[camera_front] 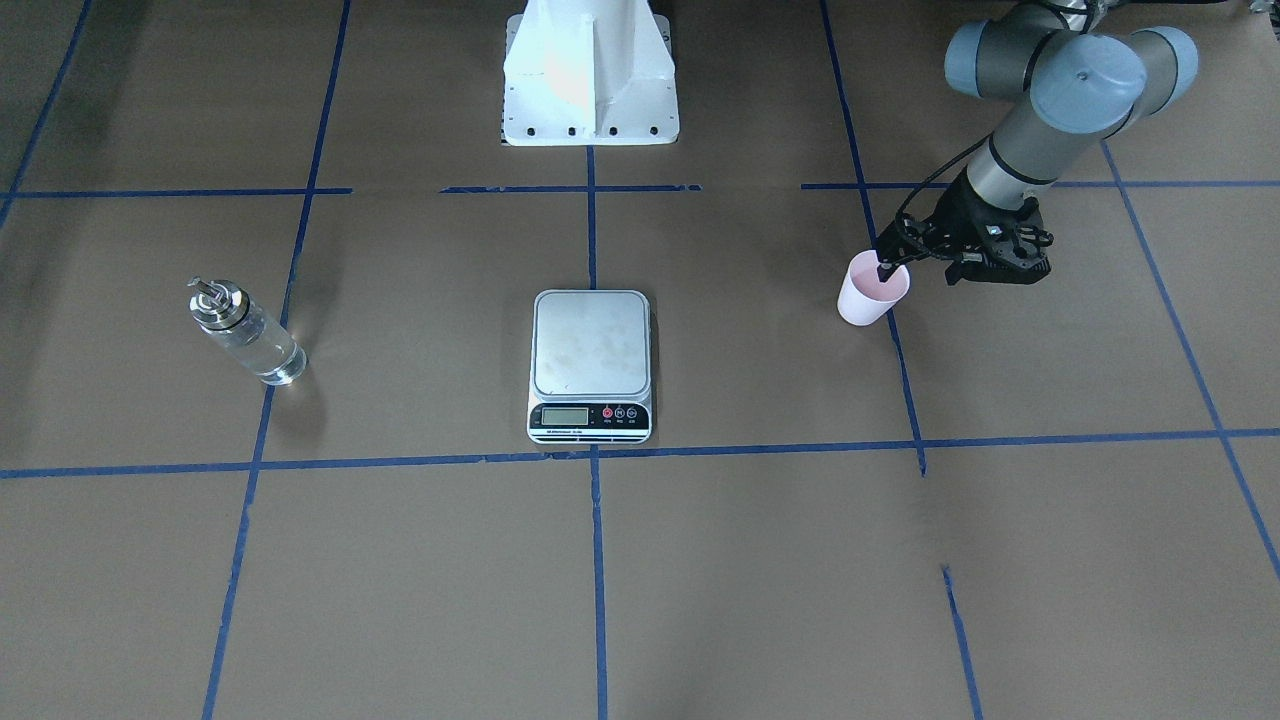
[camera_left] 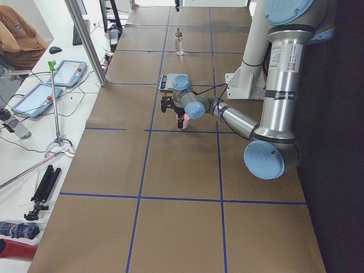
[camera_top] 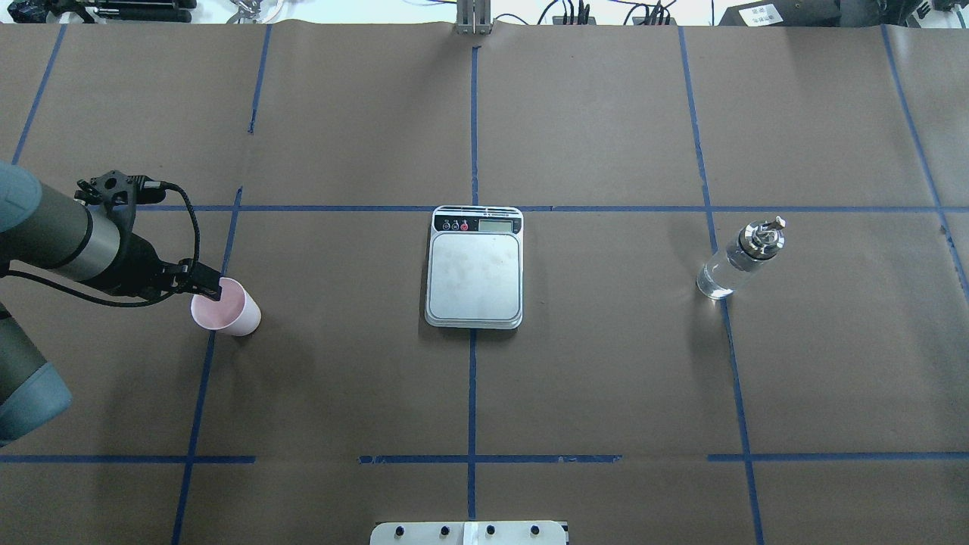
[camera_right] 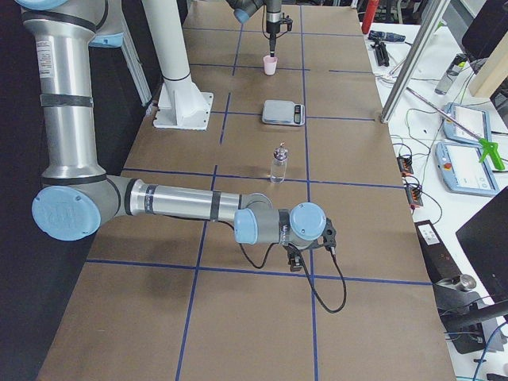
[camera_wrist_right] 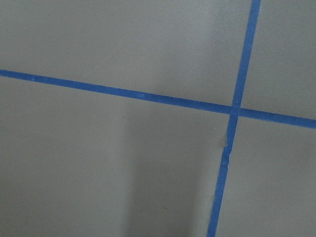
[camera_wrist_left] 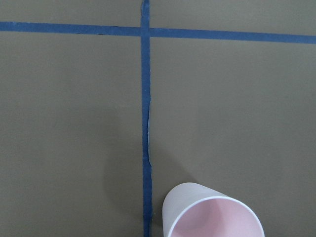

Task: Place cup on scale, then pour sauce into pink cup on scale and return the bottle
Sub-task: 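Reach the left gripper down and grasp the pink paper cup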

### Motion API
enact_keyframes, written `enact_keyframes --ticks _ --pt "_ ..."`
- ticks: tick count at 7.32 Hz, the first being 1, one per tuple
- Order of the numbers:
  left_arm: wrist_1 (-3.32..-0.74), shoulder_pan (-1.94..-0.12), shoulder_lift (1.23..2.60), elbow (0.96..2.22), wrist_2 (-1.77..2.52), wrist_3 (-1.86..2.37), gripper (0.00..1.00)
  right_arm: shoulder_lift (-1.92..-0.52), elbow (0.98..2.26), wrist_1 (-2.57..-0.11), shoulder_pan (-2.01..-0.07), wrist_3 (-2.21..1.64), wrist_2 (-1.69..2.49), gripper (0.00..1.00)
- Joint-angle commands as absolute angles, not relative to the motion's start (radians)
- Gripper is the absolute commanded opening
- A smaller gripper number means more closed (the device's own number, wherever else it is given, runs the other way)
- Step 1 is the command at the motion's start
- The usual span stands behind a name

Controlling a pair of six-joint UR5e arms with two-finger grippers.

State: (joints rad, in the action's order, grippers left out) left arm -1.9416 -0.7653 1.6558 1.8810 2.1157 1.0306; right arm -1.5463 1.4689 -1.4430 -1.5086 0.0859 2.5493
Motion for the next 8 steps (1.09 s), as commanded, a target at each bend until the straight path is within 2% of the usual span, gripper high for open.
enact_keyframes --ticks 1,2,3,4,6,7,8 --pt "-1.942 -0.746 1.675 1.855 2.117 1.031 0.92 -1.546 1.47 -1.443 -1.508 0.086 2.549 1.0" --pt "-1.942 -0.736 1.675 1.855 2.117 1.032 0.7 -1.546 1.47 -1.442 -1.508 0.086 2.549 1.0" --pt "-1.942 -0.735 1.672 1.856 2.117 1.031 0.15 -1.546 1.47 -1.442 -1.508 0.086 2.549 1.0" --pt "-1.941 -0.735 1.669 1.855 2.117 1.031 0.0 -1.546 1.47 -1.442 -1.508 0.086 2.549 1.0" --pt "-1.909 -0.736 1.67 1.902 2.117 1.031 0.0 -1.546 1.47 -1.443 -1.508 0.086 2.549 1.0" --pt "-1.764 -0.738 1.689 1.992 2.117 1.031 0.0 -1.546 1.47 -1.442 -1.508 0.086 2.549 1.0" --pt "-1.599 -0.741 1.762 2.069 2.112 1.032 0.0 -1.546 1.47 -1.442 -1.508 0.086 2.549 1.0"
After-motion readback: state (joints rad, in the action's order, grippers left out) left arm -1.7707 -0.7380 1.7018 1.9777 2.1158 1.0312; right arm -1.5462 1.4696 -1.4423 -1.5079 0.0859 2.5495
